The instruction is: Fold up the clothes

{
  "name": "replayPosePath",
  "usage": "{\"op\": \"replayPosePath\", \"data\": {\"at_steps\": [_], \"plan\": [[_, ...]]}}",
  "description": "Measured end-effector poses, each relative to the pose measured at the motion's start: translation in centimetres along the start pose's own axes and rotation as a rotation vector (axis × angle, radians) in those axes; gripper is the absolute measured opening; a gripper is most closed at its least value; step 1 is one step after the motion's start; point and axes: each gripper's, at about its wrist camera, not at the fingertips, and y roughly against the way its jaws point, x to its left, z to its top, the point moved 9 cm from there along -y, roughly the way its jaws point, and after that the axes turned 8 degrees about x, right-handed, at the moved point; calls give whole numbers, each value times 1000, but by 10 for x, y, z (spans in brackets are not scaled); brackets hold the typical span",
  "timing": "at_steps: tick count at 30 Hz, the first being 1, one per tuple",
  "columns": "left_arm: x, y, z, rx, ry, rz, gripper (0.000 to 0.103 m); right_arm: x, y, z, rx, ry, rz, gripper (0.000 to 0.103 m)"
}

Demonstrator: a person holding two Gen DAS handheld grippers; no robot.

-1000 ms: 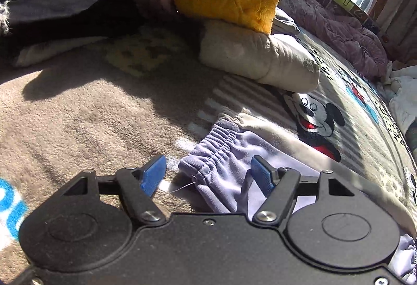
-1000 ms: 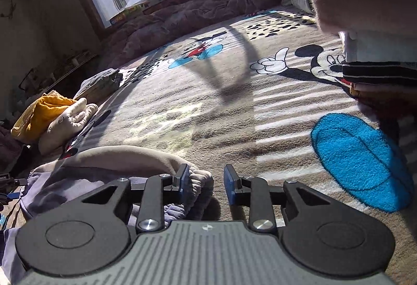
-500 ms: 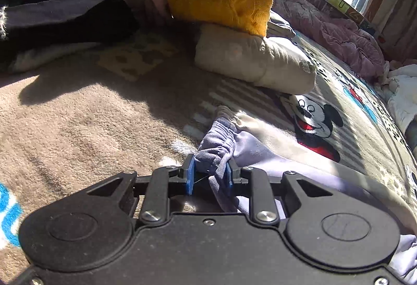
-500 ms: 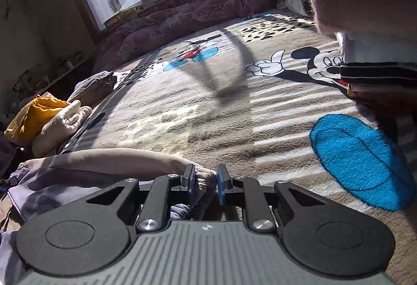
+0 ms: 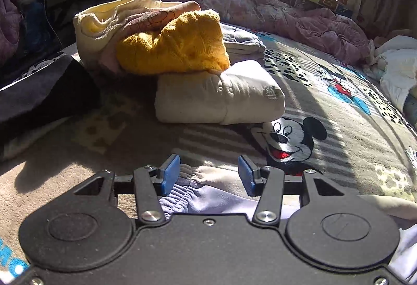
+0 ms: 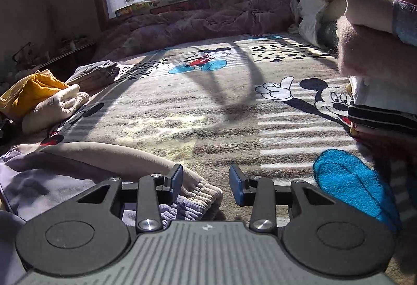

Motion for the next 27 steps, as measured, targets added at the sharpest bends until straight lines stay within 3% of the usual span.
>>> {"op": "replayPosePath", "data": {"at_steps": [4, 6, 7, 8, 10, 14, 18, 22, 24, 27], "plan": [[10, -48, -12, 119, -23, 24, 44, -7, -7, 1, 16, -36, 38, 40], [3, -56, -14, 93, -98, 28, 29, -5, -11, -1, 22, -24, 37, 39], [3, -50, -9, 50, -88, 25, 18, -4, -14, -1, 26, -17, 33, 39], [5, -39, -1, -13, -42, -3, 17, -3, -17, -1, 29, -7, 30, 39], [12, -34, 5, -49, 28, -39, 18, -4, -20, -1, 36, -7, 24, 38], [15, -58, -10, 19, -31, 29, 27, -13, -26, 0, 51, -60, 49, 40], [20, -35, 1, -41, -51, 123, 44, -15, -29, -1, 59, -73, 56, 41], [23, 1, 4, -100, -86, 183, 41, -17, -25, 0, 39, -87, 72, 44], [24, 20, 1, -118, -93, 192, 35, -20, -20, 1, 21, -108, 72, 48], [30, 28, -12, -86, -54, 167, 29, -26, -10, 3, -21, -139, 50, 57]]}}
